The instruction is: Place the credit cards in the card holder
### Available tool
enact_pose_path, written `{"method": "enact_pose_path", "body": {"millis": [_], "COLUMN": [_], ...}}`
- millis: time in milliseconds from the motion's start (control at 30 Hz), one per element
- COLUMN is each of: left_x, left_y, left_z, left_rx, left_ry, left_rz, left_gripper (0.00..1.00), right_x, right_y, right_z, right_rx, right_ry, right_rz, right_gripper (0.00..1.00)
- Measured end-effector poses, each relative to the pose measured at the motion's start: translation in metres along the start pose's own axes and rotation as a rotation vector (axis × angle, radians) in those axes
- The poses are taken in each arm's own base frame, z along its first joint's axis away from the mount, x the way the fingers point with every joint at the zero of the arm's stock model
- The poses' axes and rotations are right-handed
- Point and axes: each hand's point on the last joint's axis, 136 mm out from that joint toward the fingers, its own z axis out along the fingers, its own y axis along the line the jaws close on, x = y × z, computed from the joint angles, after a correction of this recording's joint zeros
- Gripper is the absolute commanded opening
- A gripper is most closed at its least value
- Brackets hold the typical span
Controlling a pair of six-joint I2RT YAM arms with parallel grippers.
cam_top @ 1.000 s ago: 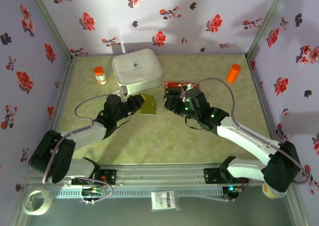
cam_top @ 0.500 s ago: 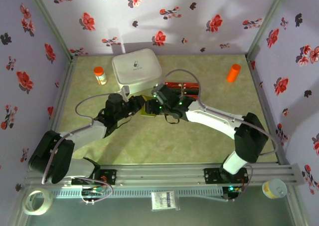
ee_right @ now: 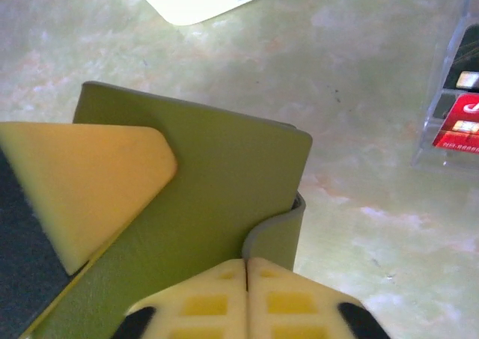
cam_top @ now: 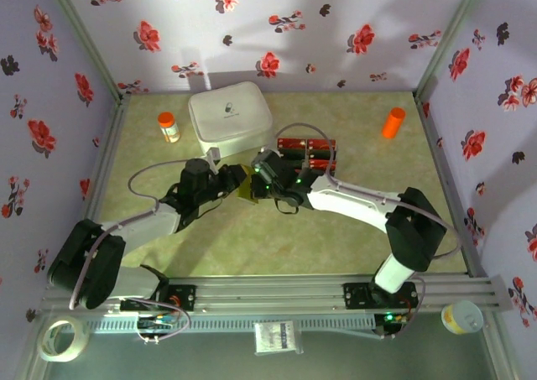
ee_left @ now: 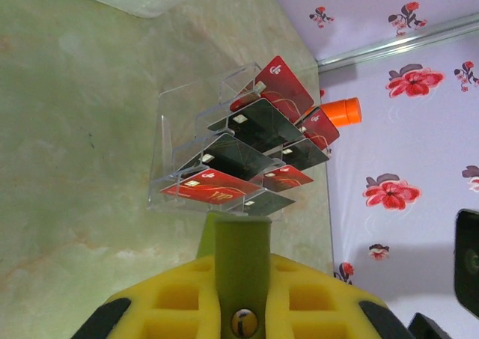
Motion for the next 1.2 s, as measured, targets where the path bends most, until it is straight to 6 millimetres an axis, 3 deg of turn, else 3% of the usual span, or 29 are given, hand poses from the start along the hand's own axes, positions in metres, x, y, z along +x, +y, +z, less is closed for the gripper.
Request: {"method": "enact_pose_path", "body": {"millis": [167, 233, 367, 433, 500, 567, 667, 767, 1000, 1100, 1200], "left_x": [0.003, 0.003, -0.008, -0.01, -0.011, -0.013, -0.02, -0.025, -0.031, -0.035, -0.039], "left_y": [0.003, -0.001, -0.027, -0.033, -0.034, -0.034, -0.041, -0.045, -0.054, -0.06, -0.068], "left_z": [0.0, -0.004, -0.016, -0.019, -0.019, -0.019, -0.018, -0.013, -0.002, 0.0, -0.001], "left_rx": [-0.008, 0.005, 0.086, 0.106, 0.108, 0.111, 0.148, 0.186, 0.273, 0.311, 0.343], "left_ry": [0.005, -0.001, -0.039, -0.05, -0.052, -0.058, -0.077, -0.092, -0.104, -0.112, -0.12], "left_rz": [-0.002, -0.005, 0.009, 0.011, 0.008, 0.0, -0.023, -0.058, -0.156, -0.181, -0.192], "left_gripper": [0.0, 0.0, 0.0, 0.0, 0.0, 0.0, 0.0, 0.0, 0.0, 0.0, 0.0], "right_x": [0.007, 0.016, 0.047, 0.056, 0.05, 0.038, 0.014, -0.002, -0.043, -0.056, -0.067], "right_y": [-0.011, -0.041, -0.124, -0.135, -0.128, -0.115, -0.091, -0.071, -0.024, -0.014, -0.016], "right_z": [0.0, -0.003, -0.007, -0.015, -0.031, -0.049, -0.076, -0.091, -0.09, -0.08, -0.071], "right_rx": [0.0, 0.053, 0.232, 0.257, 0.211, 0.144, 0.012, -0.093, -0.249, -0.295, -0.324], "right_ry": [-0.023, -0.023, 0.042, 0.061, 0.027, -0.025, -0.119, -0.176, -0.222, -0.233, -0.245], "right_rz": [0.026, 0.055, 0.139, 0.149, 0.166, 0.174, 0.199, 0.216, 0.23, 0.25, 0.287], "right_gripper": [0.0, 0.0, 0.0, 0.16, 0.4, 0.57, 0.73, 0.83, 0.87, 0.81, 0.67]}}
